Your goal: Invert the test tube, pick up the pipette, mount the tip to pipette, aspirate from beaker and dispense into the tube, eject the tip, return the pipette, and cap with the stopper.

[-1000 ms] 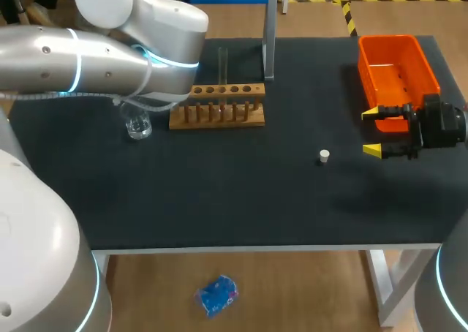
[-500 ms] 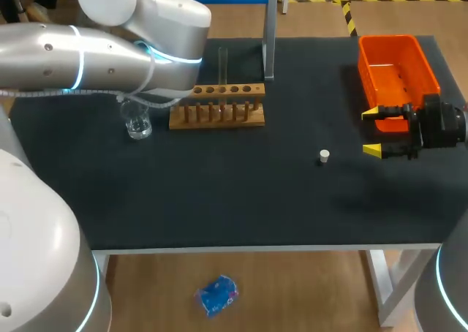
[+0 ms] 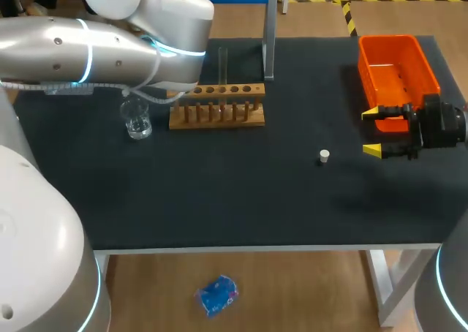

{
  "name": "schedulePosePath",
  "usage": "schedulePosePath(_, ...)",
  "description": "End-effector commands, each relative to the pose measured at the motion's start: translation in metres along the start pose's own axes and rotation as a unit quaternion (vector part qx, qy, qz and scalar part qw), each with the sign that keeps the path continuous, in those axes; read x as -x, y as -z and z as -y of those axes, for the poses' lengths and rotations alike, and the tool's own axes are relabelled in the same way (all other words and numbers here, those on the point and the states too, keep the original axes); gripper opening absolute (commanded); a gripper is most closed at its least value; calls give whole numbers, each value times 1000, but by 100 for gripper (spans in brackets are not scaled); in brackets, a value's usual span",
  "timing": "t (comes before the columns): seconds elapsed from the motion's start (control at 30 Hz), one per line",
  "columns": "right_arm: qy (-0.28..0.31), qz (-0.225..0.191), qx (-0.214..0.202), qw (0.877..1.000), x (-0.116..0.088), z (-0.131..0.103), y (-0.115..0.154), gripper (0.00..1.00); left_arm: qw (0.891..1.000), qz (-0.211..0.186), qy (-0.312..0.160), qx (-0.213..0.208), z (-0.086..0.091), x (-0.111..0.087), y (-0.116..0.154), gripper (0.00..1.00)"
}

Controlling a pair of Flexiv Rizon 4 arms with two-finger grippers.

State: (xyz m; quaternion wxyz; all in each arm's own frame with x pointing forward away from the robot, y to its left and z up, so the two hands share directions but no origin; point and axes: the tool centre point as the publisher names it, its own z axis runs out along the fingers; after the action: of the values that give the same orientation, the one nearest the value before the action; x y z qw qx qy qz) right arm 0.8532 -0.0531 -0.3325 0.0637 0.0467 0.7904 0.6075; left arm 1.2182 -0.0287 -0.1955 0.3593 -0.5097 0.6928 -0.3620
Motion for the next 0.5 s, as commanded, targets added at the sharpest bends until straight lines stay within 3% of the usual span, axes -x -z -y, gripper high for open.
schedulePosePath(0.03,0,1,-1,1000,-1,-1,0,100,1000,1,-1,11,2,-1,-5,0)
schedulePosePath(0.5,0,1,-1,1000,-1,-1,0,100,1000,3,3,27,-16,-1,-2,0)
